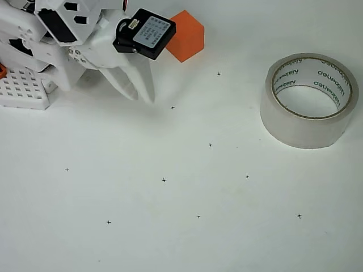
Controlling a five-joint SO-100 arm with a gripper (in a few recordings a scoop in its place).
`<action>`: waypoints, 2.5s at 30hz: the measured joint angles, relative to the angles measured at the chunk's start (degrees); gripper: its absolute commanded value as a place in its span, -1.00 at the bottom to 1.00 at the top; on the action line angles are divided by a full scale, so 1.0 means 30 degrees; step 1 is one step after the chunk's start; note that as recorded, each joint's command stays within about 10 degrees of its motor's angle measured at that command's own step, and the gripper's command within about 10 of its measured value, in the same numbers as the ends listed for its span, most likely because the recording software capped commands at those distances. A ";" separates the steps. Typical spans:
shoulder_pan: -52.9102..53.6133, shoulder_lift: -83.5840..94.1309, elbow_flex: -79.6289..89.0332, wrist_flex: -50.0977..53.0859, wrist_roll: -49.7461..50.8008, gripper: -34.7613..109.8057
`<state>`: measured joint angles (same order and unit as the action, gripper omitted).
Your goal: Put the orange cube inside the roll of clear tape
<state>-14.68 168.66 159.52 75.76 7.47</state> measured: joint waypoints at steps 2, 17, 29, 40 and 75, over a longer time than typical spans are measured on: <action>-0.0381 -0.1963 -0.0996 -0.0352 0.0088 -0.29; -0.5420 -1.1367 -0.7822 -0.1348 0.2490 -0.01; -0.9287 -1.5879 -1.1045 -0.1348 0.5244 0.08; -1.0635 -1.8574 -1.3857 -0.0469 0.6006 0.15; -1.2744 -2.4434 -1.7402 -0.0234 1.1279 0.15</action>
<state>-52.91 95.36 107.31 75.06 41.31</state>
